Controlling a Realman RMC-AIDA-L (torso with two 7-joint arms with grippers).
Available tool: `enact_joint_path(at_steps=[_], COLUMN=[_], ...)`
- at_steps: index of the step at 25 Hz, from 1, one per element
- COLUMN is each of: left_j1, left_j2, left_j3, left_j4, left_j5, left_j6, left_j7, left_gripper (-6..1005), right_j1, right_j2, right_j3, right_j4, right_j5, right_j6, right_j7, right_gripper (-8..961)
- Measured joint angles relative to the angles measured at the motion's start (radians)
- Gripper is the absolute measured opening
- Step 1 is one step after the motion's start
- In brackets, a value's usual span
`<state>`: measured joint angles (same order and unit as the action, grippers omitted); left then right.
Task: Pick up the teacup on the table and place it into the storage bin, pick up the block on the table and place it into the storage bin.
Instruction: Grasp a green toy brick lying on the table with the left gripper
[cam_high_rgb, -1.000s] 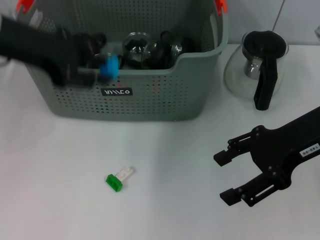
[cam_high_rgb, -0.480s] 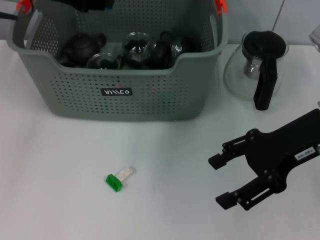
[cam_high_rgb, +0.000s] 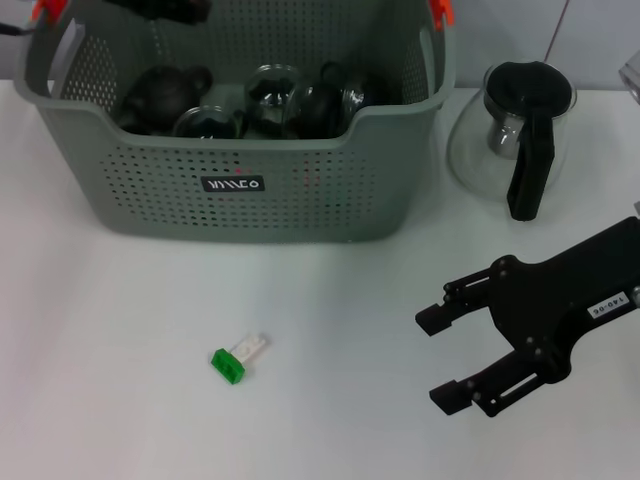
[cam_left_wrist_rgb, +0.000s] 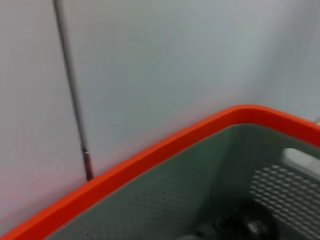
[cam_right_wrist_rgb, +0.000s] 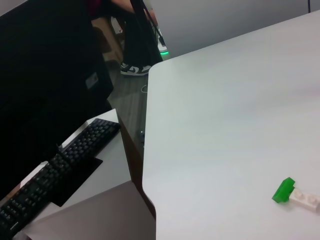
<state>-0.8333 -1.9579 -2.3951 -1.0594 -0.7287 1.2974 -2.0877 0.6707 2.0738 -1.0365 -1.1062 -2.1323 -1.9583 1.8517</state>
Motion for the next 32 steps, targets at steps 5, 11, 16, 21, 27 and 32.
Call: enact_joint_path(at_steps=[5, 11, 16, 21, 27, 32], left_j1=[0.129, 0.397, 0.495, 0.523, 0.501, 0.467], left_j2=[-0.045, -0.197, -0.216, -0.217, -0.214, -0.213], left_j3=[-0.006, 0.080, 0.136, 0.181, 0.290, 0.425], left_j4=[-0.296, -0.746, -0.811, -0.746, -0.608, -0.520], left_j5=[-0.091, -0.159, -0.154, -0.138, -0.043, 0.061], left_j6=[0.301, 0.449, 0.548, 0.639, 0.578, 0.453], left_j7=[-0.021, 0.055, 0.047, 0.037, -0.004, -0.093], left_gripper=[815, 964, 969, 968, 968, 968], right_j1=[-0.003, -0.011, -0.011, -0.010, -0.006, 0.001], right_j2=[-0.001, 0.001, -0.001, -0.003, -0.005, -0.005], right_j3=[0.001, 0.001, 0.004, 0.004, 0.004, 0.013], right_j4=[0.001, 0.012, 0.026, 0.026, 0.027, 0.028], right_j5=[0.000, 0.005, 0.008, 0.009, 0.009, 0.010], right_j6=[0.005, 0.024, 0.035, 0.044, 0.054, 0.055], right_j7=[0.000, -0.010, -0.022, -0.028, -0.029, -0.025], right_gripper=[883, 883, 883, 883, 883, 883])
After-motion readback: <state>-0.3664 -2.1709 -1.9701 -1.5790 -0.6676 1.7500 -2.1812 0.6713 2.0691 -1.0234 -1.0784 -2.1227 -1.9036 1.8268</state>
